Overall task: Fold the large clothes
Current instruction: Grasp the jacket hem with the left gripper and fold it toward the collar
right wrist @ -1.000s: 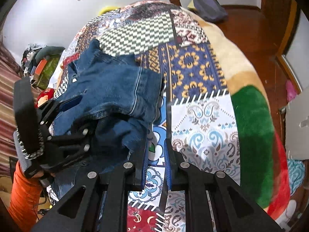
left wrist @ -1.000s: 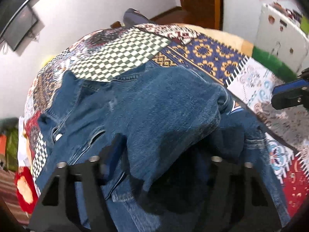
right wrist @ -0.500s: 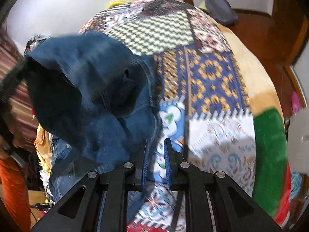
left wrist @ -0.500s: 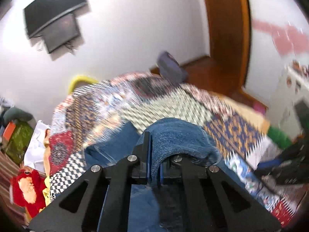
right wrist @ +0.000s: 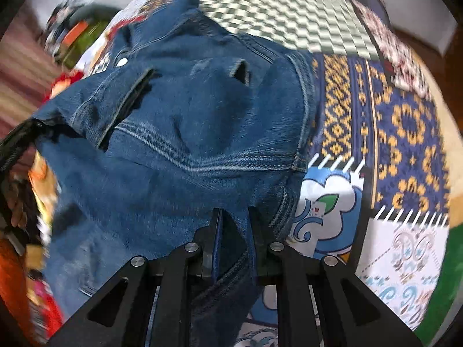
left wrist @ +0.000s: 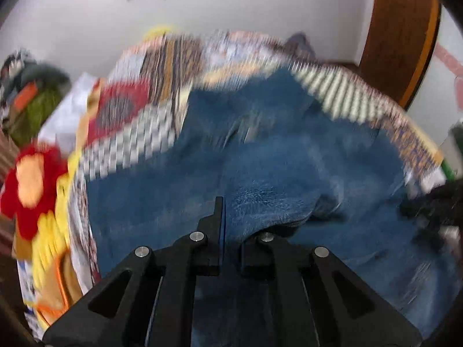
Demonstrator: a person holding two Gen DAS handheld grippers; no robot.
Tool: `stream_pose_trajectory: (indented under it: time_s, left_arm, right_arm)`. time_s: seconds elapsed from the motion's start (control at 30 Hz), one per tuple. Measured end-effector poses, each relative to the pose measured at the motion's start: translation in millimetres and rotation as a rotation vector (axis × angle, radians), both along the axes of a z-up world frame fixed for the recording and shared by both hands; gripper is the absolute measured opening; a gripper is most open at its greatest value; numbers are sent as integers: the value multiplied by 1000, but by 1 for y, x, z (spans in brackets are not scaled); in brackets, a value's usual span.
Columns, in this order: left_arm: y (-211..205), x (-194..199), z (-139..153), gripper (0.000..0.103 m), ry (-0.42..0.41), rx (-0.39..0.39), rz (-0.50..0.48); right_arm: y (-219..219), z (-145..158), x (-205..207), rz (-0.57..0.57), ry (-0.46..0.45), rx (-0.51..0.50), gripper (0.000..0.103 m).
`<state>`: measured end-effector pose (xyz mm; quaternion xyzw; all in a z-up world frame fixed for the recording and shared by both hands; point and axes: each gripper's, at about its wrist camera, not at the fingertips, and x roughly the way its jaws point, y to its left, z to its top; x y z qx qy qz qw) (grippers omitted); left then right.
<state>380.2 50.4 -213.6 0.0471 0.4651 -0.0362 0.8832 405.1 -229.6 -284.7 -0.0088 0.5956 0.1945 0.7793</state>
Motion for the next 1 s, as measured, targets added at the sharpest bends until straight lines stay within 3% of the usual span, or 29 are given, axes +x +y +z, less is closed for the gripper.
stream_pose_trajectory:
  time_s: [0.13, 0.3, 0.33, 0.5, 0.53, 0.77, 0.9, 1.0]
  left_arm:
    - [17, -24, -33, 30, 71, -6, 11]
    - [24, -38, -46, 51, 111, -11, 23]
    - [25, -40, -45, 57, 124, 0, 22]
    - [22, -51, -23, 62, 129, -3, -17]
    - [21, -52, -18, 67, 127, -10, -24]
    - [-26, -46, 16, 77, 46, -13, -114]
    - [-67, -26, -4, 79, 84, 66, -222]
    - [-88, -9, -36, 79, 137, 221, -252]
  right_arm:
    - [13, 3, -15, 53, -61, -108, 12]
    - [12, 0, -28, 39, -83, -184, 12]
    - [8, -1, -29, 23, -78, -198, 12]
    - [-21, 3, -28, -39, -10, -118, 12]
    - [-21, 4, -28, -48, -2, -118, 12]
    - [-37, 20, -32, -83, -8, -56, 12]
    - [-41, 29, -32, -104, -12, -6, 12]
    - [-44, 31, -31, -116, -4, 24, 12]
